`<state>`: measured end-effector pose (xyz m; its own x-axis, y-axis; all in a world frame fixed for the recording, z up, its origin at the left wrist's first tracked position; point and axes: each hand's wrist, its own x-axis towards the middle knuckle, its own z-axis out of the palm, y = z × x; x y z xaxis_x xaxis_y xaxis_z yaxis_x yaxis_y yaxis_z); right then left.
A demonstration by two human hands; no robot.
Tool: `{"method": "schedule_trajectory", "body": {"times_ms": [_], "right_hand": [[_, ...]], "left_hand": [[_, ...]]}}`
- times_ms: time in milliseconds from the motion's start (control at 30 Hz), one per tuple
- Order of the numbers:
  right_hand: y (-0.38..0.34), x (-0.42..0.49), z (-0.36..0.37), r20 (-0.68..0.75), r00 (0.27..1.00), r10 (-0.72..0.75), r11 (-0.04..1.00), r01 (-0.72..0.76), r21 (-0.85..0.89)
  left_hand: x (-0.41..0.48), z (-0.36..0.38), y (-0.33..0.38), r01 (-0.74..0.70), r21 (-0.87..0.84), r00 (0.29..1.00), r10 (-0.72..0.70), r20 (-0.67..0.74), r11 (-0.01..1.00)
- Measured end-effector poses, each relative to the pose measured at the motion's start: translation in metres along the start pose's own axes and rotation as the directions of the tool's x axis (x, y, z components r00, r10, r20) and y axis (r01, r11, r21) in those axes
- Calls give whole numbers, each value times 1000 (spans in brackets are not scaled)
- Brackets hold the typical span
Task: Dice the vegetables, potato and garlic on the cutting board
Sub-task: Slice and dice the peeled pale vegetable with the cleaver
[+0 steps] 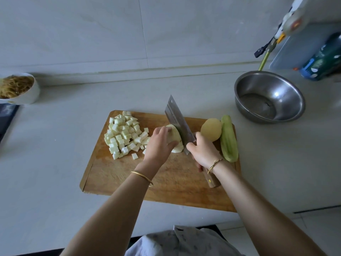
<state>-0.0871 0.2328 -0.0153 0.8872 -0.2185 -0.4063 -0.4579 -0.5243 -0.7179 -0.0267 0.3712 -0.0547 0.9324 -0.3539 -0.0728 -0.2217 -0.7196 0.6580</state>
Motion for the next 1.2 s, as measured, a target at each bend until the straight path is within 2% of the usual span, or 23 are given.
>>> {"method": "schedule_trajectory", "body": {"times_ms": [133,267,333,500,700,1200], "right_hand": [[4,-1,5,-48,999,20,1000,-19,19],[0,-5,-7,11,994,109,960,-108,258],[-3,-5,-15,37,989,144,935,-148,323],[-12,-9,-28,-5,991,135,928,-125,352],[-20,-13,-32,-60,997,47,969,-31,245],[-37,-16,-21,53,995,83,996,-84,3]], "left_hand": [[1,0,0,6,0,1000,-6,3,1000],[1,1,0,23,-11,1000,-23,4,1000],[1,1,0,20,-8,1000,-20,2,1000],[2,1,-2,3,-15,1000,-3,12,1000],[2,-1,-6,-19,-18,1000,19,9,1000],[1,3,-5,12,-35,998,-14,-59,999]]}}
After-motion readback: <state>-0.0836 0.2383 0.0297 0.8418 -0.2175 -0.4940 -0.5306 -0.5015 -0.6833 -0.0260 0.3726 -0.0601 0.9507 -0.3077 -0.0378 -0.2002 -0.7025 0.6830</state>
